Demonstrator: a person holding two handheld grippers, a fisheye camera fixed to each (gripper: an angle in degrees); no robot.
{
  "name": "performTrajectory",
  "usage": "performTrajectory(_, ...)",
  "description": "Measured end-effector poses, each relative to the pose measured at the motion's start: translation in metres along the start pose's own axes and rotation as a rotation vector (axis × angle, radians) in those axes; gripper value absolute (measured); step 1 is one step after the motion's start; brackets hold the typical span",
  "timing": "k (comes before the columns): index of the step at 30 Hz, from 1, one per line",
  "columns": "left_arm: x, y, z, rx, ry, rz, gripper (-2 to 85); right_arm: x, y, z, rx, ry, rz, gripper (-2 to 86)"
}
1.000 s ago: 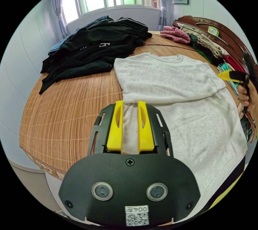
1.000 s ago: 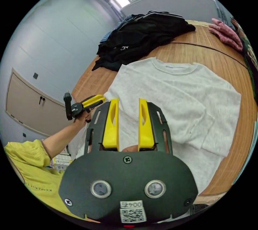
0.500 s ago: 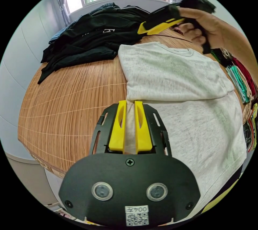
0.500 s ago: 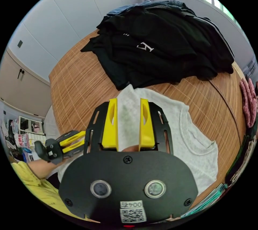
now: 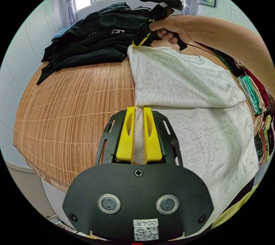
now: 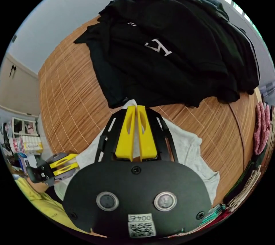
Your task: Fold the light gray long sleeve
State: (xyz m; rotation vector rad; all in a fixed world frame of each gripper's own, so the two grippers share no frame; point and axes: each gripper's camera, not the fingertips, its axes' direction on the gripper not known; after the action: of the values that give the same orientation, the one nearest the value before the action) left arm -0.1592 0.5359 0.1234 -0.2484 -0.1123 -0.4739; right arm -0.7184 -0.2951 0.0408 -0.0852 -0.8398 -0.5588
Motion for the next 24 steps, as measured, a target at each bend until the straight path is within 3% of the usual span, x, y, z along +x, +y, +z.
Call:
performTrajectory(4, 0.008, 0.000, 0.004, -0.006, -0.023, 0.009, 2.6, 0.020, 0.007, 0.007, -0.009, -0.081, 0.067, 3.3)
performTrajectory(10, 0.013, 0.000, 0.010, -0.007, -0.013, 0.003, 2.8, 0.099, 0.081, -0.086, 0.156, -0.327, 0.125, 12.8)
performTrajectory(15, 0.011, -0.001, 0.018, -0.012, 0.021, -0.015, 2.9, 0.195, 0.274, -0.161, 0.254, -0.380, 0.291, 11.1)
performTrajectory(21, 0.021, -0.002, 0.026, -0.015, 0.002, -0.007, 3.2, 0.274, 0.495, -0.155, 0.310, -0.487, 0.681, 9.9)
performTrajectory(24, 0.025, -0.002, 0.030, -0.016, -0.002, -0.005, 3.5, 0.284, 0.546, -0.142, 0.334, -0.515, 0.769, 10.0)
